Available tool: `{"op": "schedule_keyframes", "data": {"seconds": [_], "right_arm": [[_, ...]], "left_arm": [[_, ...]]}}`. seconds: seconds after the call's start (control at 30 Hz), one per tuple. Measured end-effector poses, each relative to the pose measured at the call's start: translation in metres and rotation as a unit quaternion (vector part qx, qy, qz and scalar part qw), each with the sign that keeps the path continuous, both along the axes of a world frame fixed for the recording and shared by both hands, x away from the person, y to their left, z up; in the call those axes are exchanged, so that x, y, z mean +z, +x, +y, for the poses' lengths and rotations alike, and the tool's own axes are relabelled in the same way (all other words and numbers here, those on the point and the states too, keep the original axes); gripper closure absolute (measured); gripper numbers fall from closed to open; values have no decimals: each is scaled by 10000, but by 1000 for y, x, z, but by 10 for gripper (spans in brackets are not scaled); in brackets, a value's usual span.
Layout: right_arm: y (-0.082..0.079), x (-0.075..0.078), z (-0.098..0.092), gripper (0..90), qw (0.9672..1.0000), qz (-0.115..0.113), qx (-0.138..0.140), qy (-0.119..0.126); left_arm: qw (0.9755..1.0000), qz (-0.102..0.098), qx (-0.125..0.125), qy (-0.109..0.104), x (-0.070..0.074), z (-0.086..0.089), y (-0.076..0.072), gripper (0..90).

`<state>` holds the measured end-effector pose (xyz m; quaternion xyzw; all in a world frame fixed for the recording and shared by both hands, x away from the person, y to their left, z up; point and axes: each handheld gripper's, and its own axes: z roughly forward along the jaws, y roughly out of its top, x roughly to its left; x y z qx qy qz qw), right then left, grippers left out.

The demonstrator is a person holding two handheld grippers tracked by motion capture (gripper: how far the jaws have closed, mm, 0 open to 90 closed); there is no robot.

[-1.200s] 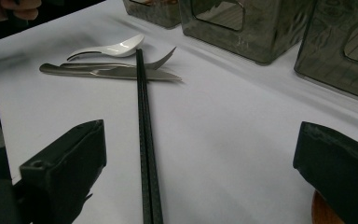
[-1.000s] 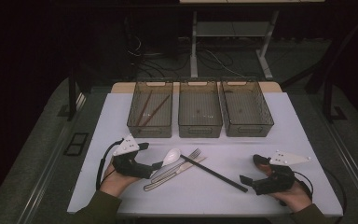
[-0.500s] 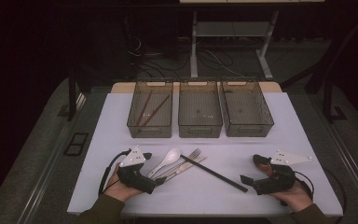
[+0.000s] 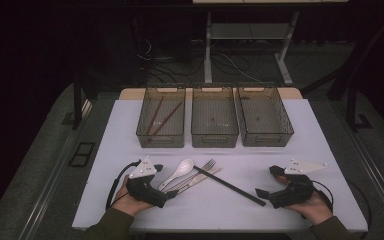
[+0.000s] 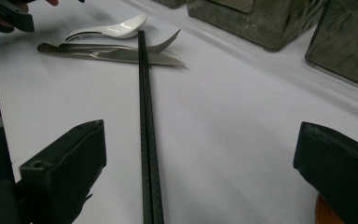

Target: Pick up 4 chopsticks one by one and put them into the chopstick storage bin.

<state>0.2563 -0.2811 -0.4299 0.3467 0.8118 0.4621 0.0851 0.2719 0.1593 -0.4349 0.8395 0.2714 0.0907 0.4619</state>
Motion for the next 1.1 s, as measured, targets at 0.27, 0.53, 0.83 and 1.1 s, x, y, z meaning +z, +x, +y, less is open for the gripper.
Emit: {"op": "schedule_keyframes", "data": {"seconds": [0.27,0.53,0.83,1.1], "right_arm": [[9,4,7,28,9999,22,55,-111],[14,4,18,57,9993,156,249,-213],[25,6,32,173,9979,224,543,-284],[34,7,46,313,9963,284,725,-377]], "left_arm": [[10000,-9,37,78,1,-2,-1,0],[9999,-56,34,104,1,-3,-1,0],[9999,-65,12,122,0,-3,-2,0],[9999,-103,2,134,1,-4,-3,0]]}}
